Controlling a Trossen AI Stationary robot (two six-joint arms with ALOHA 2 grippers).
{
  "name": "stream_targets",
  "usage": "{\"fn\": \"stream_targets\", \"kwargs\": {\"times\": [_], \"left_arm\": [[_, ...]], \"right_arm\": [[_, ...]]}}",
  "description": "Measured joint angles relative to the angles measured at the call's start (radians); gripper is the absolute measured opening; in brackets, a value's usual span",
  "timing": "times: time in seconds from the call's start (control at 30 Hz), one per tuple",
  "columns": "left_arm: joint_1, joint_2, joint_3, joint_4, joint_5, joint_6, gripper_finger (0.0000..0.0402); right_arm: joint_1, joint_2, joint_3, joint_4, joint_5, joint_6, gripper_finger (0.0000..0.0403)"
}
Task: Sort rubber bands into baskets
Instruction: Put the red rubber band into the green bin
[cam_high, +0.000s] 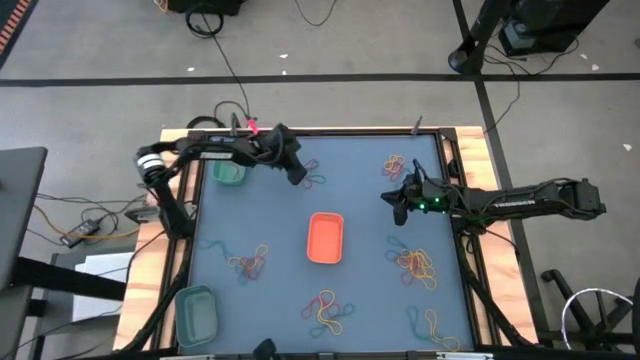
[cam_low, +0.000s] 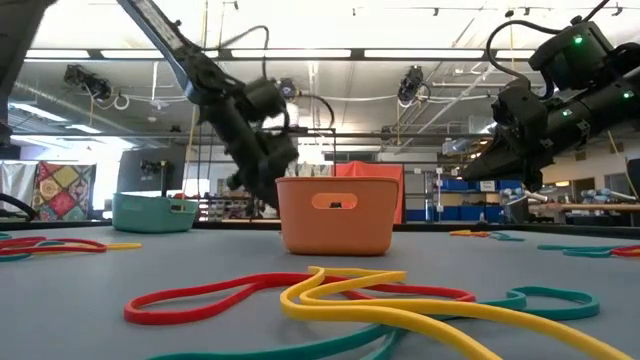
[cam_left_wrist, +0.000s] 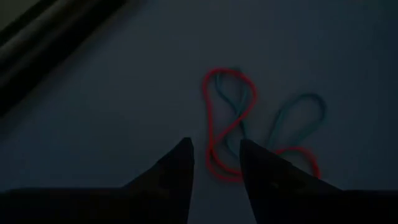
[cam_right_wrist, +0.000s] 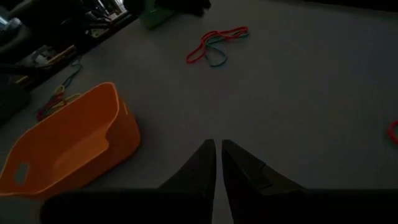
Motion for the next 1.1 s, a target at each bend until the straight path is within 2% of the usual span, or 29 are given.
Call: {"fn": "stream_targets", "kwargs": {"times": [0.33,0.47,0.6,0.77,0.93,1.1], "left_arm": [[0.002,0.127,0.058,-0.003,-0.014,0.031,0.0136],[-0.001,0.135,0.062,-0.016,-0.075,0.078,0.0129],[0.0,0.136,0.062,-0.019,-0.1,0.115,0.0093],[0.0,0.137,0.076,-0.053,-0.112,0.126,0.0011],[-0.005,0.121,0.117,-0.156,-0.138,0.126,0.0004],[-0.012,0.04,0.174,-0.261,-0.188,0.143,0.0002]], "right_arm": [[0.0,0.0,0.0,0.0,0.002,-0.004,0.0042],[0.0,0.0,0.0,0.0,0.002,-0.008,0.0042],[0.0,0.0,0.0,0.0,0.002,-0.01,0.0042],[0.0,0.0,0.0,0.0,0.002,-0.008,0.0042],[0.0,0.001,0.0,0.0,-0.004,0.0,0.0042],[0.004,0.001,0.0,-0.003,-0.005,0.008,0.0042]]}}
